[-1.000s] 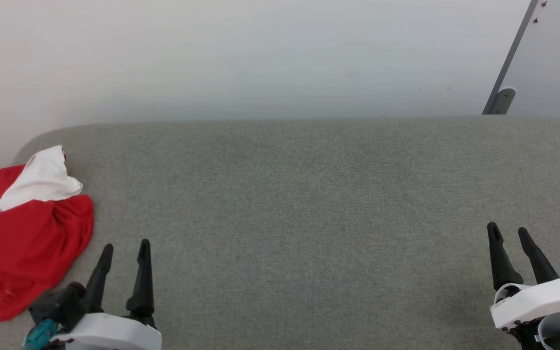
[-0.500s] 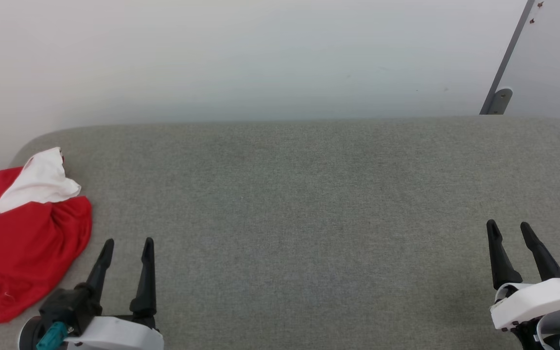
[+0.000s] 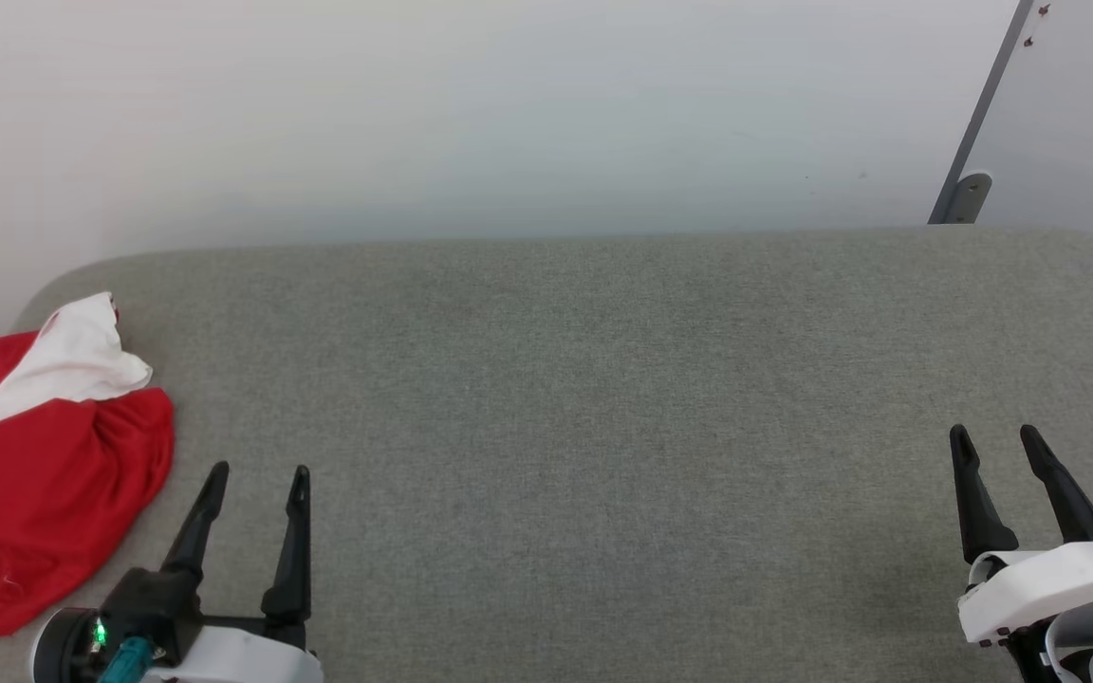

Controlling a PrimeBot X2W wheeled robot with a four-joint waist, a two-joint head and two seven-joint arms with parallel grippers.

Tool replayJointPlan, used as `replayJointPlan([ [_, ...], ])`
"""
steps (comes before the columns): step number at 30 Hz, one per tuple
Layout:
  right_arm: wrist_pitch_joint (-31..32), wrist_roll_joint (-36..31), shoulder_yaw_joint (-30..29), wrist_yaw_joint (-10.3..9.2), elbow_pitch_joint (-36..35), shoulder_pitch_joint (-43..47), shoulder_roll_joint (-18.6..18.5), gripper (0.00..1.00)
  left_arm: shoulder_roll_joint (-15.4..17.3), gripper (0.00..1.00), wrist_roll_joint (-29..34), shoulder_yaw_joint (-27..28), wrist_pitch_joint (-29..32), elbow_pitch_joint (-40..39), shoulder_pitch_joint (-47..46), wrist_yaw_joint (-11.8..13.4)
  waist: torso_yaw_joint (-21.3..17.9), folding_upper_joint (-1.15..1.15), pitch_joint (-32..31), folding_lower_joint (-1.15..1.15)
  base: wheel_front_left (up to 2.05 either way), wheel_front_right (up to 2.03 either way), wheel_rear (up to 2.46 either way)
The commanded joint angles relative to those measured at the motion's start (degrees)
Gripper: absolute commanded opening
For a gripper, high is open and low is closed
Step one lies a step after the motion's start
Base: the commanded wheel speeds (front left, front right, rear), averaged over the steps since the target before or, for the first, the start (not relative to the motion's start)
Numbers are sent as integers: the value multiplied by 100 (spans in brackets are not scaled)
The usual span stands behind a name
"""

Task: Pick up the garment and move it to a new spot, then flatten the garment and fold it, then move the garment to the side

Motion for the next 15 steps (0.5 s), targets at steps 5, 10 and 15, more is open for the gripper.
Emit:
replayJointPlan([
  [5,-75,-273,10,-7,-32,-83,-35,100,28,100,283,11,-81,-44,63,-24,-15,0,-13,0,0,0,0],
  [10,-107,-463,-2,-8,-51,-66,-44,100,30,100,492,9,-133,-72,87,-34,-22,0,-34,0,0,0,0],
  [15,-102,-443,-19,-8,-60,-39,-42,100,4,100,478,16,-115,-69,100,-41,-5,0,-49,0,0,0,0],
])
